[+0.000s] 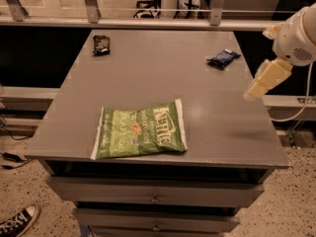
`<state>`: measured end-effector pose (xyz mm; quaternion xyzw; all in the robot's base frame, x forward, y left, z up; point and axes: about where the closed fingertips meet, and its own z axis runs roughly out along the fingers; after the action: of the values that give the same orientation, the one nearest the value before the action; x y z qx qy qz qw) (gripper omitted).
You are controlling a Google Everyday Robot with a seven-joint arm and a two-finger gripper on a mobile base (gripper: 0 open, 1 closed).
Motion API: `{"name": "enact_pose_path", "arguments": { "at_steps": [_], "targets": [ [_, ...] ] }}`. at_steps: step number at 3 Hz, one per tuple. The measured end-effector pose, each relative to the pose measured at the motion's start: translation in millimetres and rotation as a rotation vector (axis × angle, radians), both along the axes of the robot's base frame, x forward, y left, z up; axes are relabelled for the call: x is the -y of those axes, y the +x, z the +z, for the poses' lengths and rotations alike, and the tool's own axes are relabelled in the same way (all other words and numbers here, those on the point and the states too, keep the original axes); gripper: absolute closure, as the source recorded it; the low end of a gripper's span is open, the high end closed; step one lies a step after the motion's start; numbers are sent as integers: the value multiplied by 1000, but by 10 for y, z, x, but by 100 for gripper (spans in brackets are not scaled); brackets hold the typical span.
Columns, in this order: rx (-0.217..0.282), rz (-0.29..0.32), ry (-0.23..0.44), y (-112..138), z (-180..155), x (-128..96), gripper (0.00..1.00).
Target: Move rxbar blueberry near rxbar chocolate
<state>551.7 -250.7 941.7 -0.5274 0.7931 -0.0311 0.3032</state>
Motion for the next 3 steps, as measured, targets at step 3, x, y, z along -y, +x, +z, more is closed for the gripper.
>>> {"name": "enact_pose_path", "arguments": {
  "at_steps": [3],
  "targets": [
    [165, -135, 369, 1257, -259, 106, 0]
  ]
}}
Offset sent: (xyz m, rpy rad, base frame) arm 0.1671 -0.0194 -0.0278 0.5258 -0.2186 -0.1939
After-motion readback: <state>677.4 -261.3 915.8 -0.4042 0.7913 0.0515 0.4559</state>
